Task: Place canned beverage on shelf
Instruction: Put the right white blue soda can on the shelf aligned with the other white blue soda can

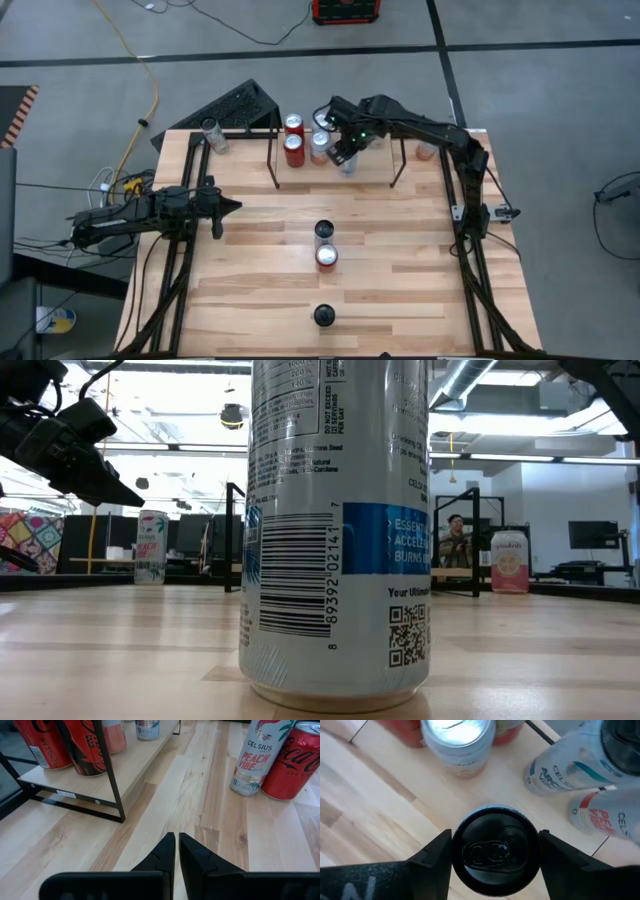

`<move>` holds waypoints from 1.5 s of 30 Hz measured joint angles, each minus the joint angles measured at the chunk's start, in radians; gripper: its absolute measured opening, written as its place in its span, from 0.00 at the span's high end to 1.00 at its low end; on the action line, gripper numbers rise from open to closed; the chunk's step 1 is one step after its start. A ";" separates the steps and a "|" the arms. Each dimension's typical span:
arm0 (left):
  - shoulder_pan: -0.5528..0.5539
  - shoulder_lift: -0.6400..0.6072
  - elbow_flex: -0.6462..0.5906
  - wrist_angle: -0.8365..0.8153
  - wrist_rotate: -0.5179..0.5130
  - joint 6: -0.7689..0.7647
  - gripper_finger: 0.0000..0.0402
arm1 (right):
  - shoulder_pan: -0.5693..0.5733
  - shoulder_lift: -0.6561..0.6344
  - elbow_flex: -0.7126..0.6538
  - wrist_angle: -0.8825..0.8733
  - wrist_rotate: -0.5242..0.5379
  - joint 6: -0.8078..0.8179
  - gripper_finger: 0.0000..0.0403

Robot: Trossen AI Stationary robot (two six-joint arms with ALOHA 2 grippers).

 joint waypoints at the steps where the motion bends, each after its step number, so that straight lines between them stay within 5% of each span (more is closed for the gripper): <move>1: 0.000 0.000 0.000 0.000 0.000 0.000 0.97 | -0.004 0.000 0.000 -0.004 -0.007 -0.030 0.42; 23: 0.000 0.000 0.000 0.000 0.000 0.000 0.97 | -0.062 -0.002 0.001 -0.035 -0.051 -0.691 0.42; 45: 0.000 0.000 0.000 0.000 0.000 0.000 0.97 | -0.082 -0.001 0.000 -0.029 -0.090 -0.836 0.42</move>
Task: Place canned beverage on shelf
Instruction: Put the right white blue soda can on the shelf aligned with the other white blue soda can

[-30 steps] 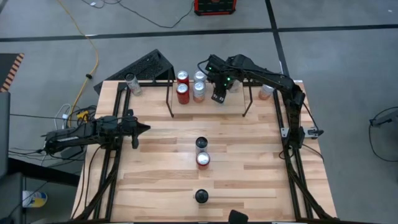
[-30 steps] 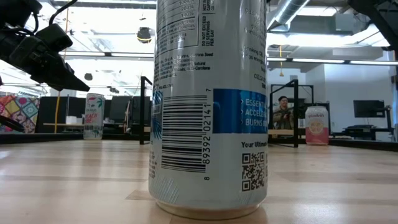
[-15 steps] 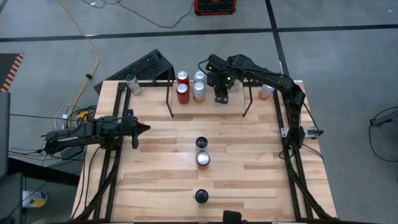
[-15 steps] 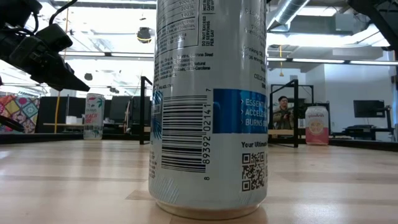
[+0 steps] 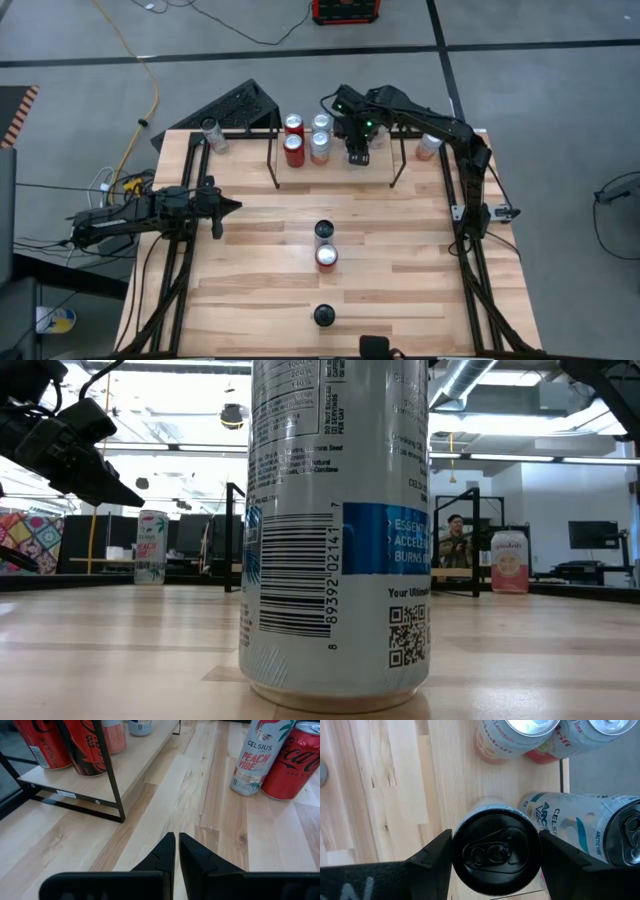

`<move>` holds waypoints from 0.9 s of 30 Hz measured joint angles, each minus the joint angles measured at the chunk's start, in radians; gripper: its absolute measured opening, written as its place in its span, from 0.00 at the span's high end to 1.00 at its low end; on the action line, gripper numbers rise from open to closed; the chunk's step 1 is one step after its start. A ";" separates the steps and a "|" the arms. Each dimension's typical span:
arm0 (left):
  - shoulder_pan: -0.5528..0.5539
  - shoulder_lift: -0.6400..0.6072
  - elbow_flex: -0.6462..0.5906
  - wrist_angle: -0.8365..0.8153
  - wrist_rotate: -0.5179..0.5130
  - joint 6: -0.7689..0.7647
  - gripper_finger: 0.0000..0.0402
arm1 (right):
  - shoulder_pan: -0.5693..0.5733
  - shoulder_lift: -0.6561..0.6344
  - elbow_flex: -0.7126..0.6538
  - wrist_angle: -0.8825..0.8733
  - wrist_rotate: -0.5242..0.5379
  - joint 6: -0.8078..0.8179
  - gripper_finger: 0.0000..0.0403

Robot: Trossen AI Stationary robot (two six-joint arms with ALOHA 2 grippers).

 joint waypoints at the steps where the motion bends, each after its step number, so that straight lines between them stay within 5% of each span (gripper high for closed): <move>1: 0.000 0.000 0.000 0.000 0.000 0.000 0.97 | -0.001 0.000 0.000 -0.003 -0.001 -0.008 0.42; 27: 0.000 0.000 0.000 0.000 0.000 0.000 0.97 | -0.001 -0.010 -0.001 0.010 -0.046 -0.090 0.42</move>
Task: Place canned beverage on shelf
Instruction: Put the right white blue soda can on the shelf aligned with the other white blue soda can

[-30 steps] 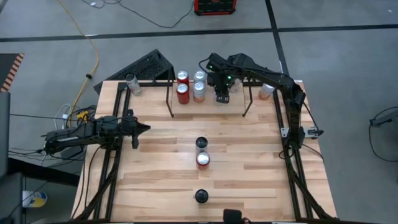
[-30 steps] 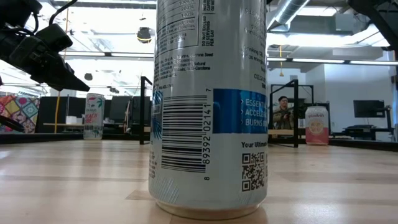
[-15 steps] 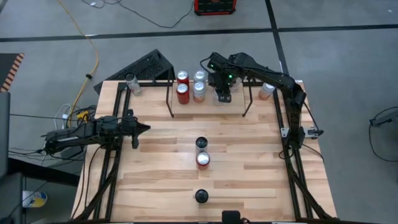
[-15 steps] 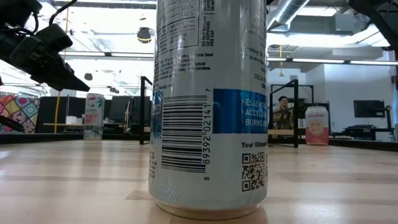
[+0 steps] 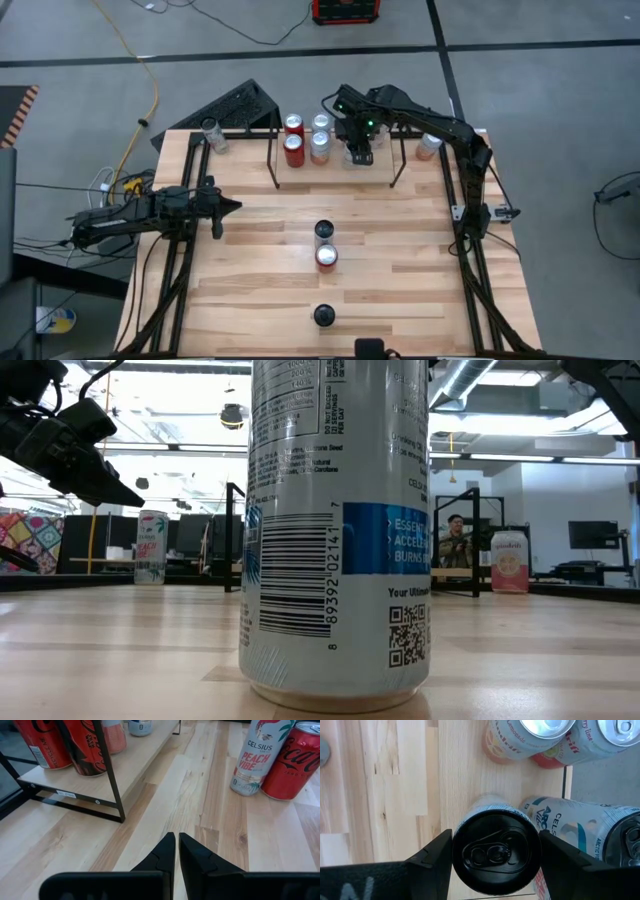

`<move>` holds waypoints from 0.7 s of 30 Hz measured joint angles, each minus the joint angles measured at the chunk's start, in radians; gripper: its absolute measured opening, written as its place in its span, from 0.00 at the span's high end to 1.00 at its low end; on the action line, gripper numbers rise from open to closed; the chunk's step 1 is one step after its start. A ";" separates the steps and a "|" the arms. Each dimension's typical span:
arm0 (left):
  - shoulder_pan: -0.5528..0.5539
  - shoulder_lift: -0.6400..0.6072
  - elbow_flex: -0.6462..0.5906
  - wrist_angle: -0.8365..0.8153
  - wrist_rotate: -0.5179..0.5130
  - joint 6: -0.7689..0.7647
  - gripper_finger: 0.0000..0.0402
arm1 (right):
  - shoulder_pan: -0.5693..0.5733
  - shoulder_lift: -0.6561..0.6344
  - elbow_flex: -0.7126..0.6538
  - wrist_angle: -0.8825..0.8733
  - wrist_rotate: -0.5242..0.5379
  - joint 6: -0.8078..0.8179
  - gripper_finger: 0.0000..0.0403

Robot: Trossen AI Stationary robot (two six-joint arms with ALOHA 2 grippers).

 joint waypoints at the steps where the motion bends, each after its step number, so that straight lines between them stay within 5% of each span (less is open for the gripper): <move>1: 0.000 0.000 0.000 0.000 0.000 0.000 0.97 | 0.000 0.000 0.000 0.000 0.000 0.002 0.42; 21: 0.000 0.000 0.000 0.000 0.000 0.000 0.97 | 0.045 0.000 -0.002 0.035 0.135 -0.026 0.42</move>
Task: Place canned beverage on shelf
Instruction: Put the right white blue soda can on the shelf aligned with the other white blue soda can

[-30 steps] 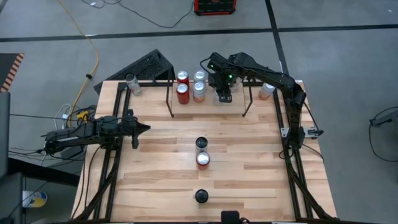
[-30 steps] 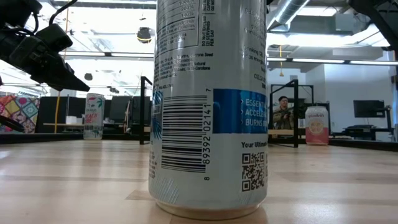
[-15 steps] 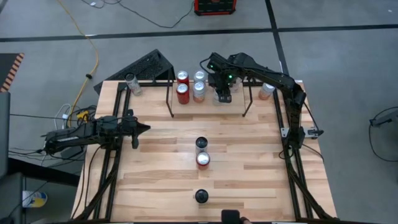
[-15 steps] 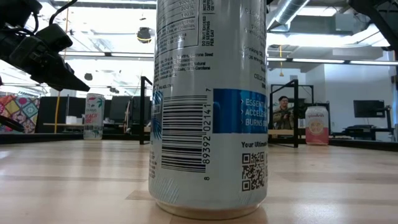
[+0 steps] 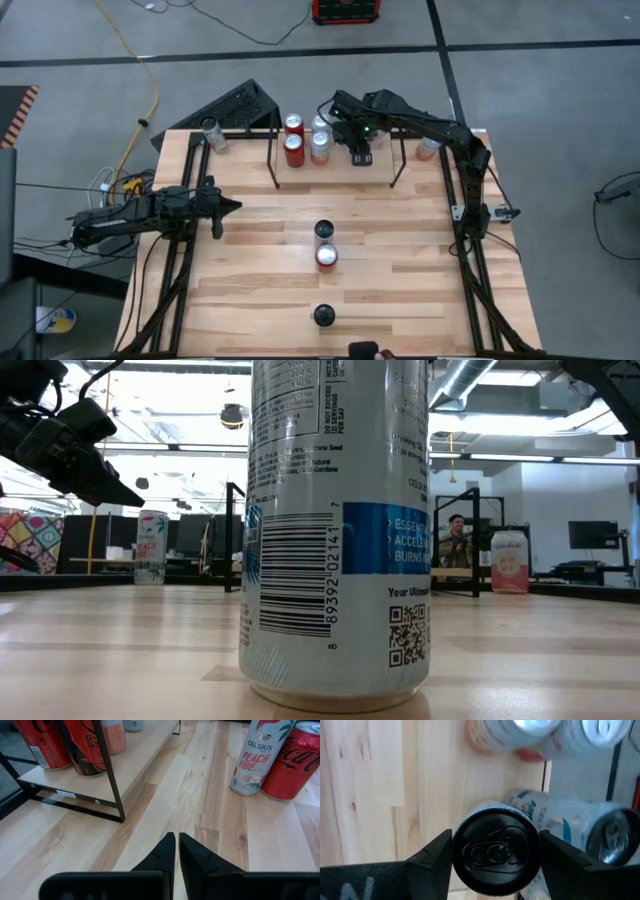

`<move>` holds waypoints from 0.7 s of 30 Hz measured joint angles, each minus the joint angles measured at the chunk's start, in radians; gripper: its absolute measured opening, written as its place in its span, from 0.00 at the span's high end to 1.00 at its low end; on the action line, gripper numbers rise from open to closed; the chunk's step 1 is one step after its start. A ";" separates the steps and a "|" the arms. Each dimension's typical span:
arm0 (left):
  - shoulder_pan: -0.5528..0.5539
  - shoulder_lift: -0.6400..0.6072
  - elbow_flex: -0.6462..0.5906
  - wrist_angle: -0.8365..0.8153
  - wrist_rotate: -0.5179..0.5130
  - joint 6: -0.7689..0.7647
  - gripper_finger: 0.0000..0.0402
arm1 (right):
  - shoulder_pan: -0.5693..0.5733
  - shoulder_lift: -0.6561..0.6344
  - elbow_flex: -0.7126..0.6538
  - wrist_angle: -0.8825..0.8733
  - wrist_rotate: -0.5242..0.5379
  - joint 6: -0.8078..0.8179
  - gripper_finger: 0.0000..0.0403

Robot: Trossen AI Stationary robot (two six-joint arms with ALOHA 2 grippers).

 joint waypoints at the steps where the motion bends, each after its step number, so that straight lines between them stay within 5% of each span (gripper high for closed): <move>1: 0.000 0.000 0.000 0.000 0.000 0.000 0.97 | 0.006 0.000 0.000 0.004 -0.001 0.008 0.42; 21: 0.000 0.000 0.000 0.000 0.000 0.000 0.97 | 0.002 -0.004 0.003 -0.077 -0.248 0.048 0.42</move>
